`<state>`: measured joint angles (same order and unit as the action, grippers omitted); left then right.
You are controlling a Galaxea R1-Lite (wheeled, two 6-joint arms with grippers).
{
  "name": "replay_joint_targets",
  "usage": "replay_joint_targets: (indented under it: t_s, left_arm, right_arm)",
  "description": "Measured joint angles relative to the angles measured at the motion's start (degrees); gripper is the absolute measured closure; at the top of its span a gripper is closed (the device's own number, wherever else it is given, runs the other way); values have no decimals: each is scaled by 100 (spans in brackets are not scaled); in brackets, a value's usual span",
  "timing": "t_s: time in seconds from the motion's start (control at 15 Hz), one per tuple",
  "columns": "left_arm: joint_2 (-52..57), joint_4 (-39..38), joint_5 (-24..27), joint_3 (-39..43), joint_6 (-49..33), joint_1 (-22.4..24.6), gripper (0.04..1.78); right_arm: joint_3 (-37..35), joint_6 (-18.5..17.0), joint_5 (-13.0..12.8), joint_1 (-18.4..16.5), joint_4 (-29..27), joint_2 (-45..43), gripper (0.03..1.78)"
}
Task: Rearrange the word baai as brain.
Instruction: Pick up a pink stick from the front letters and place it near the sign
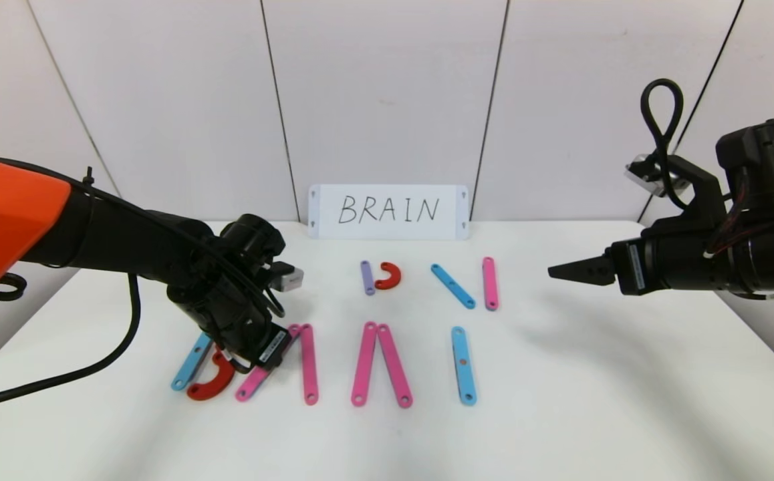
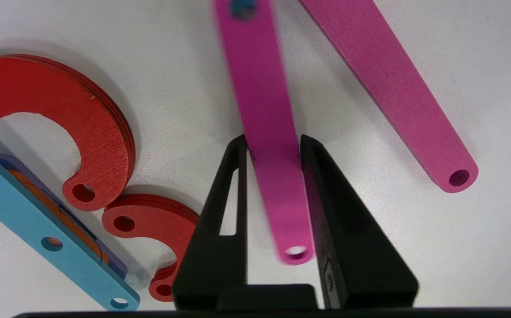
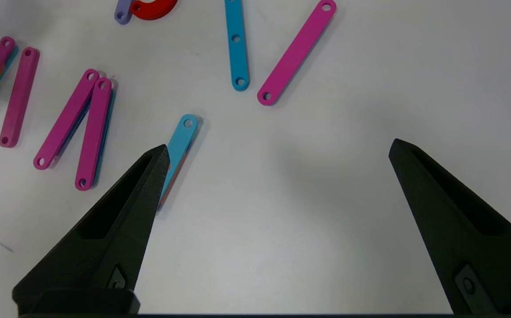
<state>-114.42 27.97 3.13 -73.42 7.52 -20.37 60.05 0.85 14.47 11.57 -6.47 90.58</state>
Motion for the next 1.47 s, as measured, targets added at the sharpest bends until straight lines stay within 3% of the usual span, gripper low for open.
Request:
replay_joint_targets:
  t_s: [0.13,0.47,0.87,1.13,1.47]
  left_arm:
    - [-11,-2,-7,-2,0,0,151]
    - [-7,1,-18,-46,-39,-2,151]
    - [67,4,-20,-428,-770,20,151]
    - [67,6,-49,-1204,-1396,201,151]
    - [-711,106,-316,-2787,-1496,686,151]
  right_arm:
    - [-16,7,0,0,0,-9,7]
    - [-29,18,-6,0,2,-9,7]
    - [-49,24,-9,0,2,-11,7]
    - [-55,20,-11,4,11,-9,7]
    - [-55,18,-15,2,11,5,7]
